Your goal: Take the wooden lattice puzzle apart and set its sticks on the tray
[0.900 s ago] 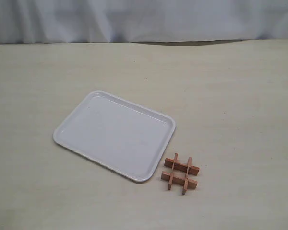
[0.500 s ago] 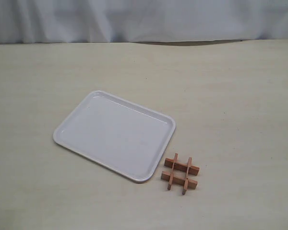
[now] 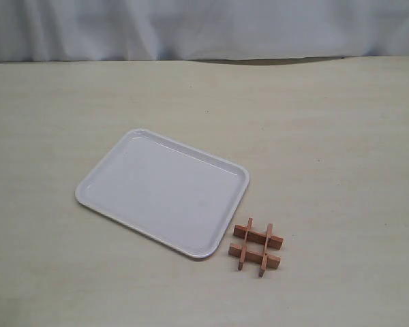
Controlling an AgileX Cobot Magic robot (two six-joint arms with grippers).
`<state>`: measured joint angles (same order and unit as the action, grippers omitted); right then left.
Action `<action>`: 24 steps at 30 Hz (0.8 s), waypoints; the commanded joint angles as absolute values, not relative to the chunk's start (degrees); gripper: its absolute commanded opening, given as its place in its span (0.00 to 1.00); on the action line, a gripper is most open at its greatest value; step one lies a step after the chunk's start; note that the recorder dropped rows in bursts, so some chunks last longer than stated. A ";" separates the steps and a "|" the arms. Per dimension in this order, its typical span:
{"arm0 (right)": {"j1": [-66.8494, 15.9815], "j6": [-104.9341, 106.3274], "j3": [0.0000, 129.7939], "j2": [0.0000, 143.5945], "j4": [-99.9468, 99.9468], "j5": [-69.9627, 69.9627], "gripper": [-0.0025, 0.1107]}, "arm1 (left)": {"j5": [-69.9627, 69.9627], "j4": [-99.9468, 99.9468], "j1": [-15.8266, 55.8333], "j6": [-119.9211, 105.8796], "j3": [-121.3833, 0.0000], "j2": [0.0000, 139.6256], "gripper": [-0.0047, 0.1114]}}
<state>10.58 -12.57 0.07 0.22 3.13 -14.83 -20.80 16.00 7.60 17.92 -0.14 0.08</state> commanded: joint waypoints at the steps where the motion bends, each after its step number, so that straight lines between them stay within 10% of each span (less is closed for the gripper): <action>1: 10.46 -15.50 0.00 0.00 1.33 -18.93 0.06 | -20.45 15.93 8.06 18.07 0.00 0.00 0.04; 8: 10.46 -36.03 0.36 0.00 -1.37 -26.99 0.06 | -20.74 15.93 8.06 18.07 0.00 0.00 0.04; 24: 5.60 -5.73 44.89 59.12 5.15 34.02 0.06 | -20.64 15.93 8.06 18.07 0.00 0.00 0.04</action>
<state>9.11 -12.07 42.37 51.33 6.76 25.36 -20.80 16.00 7.60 17.92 -0.14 0.08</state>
